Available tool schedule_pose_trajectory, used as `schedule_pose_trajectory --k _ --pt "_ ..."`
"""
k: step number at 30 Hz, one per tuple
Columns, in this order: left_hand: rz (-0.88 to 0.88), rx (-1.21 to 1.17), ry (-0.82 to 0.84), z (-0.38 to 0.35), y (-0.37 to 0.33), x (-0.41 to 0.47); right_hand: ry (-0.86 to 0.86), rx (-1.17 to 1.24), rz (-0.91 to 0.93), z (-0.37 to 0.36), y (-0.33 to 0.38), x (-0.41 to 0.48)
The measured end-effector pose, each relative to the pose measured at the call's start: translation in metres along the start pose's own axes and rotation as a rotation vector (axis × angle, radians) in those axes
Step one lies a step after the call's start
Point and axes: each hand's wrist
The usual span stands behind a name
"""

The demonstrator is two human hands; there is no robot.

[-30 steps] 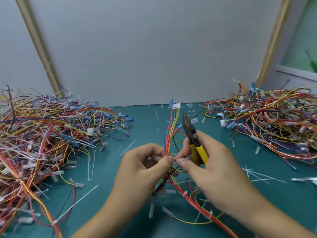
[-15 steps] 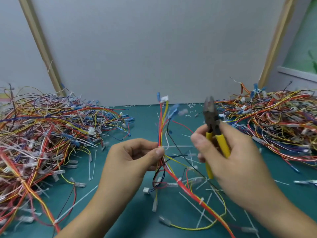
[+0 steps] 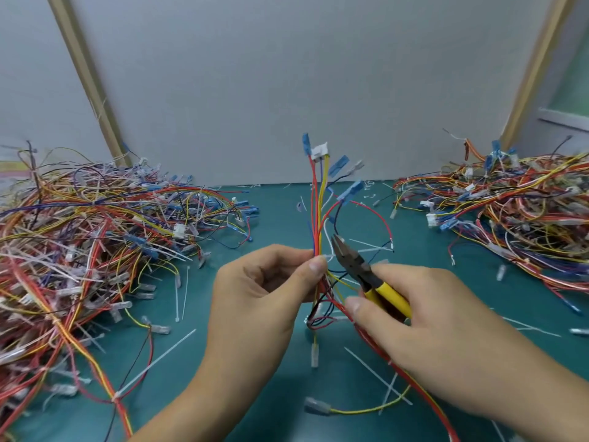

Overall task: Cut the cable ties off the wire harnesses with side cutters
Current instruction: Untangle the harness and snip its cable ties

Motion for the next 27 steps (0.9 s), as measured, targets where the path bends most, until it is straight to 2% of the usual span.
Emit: schedule_pose_trajectory --k 3,12,27 --pt "0.014 -0.011 -0.036 0.0012 0.0 0.0019 -0.041 -0.09 0.038 0.0063 0.0 -0.0017" --pt "-0.041 -0.007 -0.028 -0.0006 -0.0055 -0.0017 0.017 -0.263 0.004 -0.0007 0.0053 -0.0063" --pt "-0.133 0.127 -0.043 -0.0024 -0.0055 -0.0065 0.124 -0.216 -0.034 0.0033 0.0022 -0.0061"
Point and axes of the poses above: each hand's wrist, its own x-axis towards the middle knuckle, its own z-axis out of the back of the hand, y = z × x, and after that the axes turned 1 degree about z, right-handed
